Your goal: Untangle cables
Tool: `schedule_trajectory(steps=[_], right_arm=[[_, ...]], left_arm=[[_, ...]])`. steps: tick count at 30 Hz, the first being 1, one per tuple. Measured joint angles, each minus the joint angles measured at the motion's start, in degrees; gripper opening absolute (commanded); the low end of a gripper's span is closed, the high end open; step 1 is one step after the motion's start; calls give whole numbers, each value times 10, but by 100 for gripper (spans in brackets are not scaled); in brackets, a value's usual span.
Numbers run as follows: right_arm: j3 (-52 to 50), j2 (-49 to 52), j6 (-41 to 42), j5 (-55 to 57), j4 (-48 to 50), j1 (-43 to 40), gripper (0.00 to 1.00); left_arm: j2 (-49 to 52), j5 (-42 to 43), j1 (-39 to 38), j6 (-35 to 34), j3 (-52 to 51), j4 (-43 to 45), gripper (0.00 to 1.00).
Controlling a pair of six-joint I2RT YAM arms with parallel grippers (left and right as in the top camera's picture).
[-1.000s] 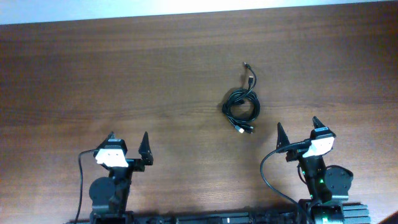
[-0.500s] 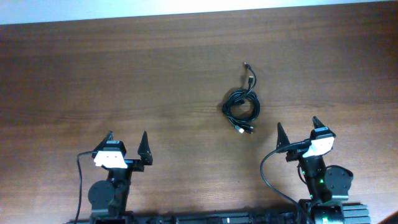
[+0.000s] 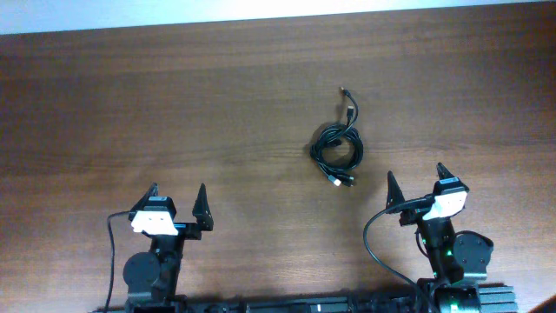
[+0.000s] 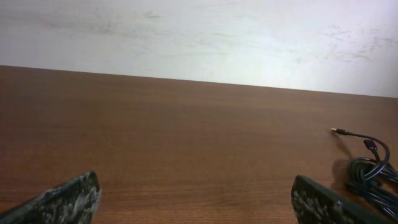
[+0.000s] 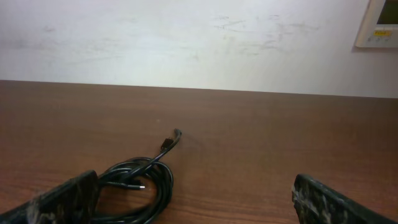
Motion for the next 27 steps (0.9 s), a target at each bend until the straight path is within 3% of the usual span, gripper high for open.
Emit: schedule_trajectory(steps=[4, 8, 12, 19, 27], right_arm=[[0, 0, 0, 0, 0, 0, 98], [0, 0, 0, 0, 0, 0, 98], [0, 0, 0, 0, 0, 0, 98], [0, 0, 0, 0, 0, 0, 98], [0, 0, 0, 0, 0, 0, 98]], left_arm=[[0, 1, 0, 0, 0, 5, 99], [0, 60, 0, 0, 9, 40, 99], [33, 88, 0, 0, 124, -55, 99], [246, 132, 0, 0, 398, -211, 99], [442, 189, -9, -3, 575, -371, 99]])
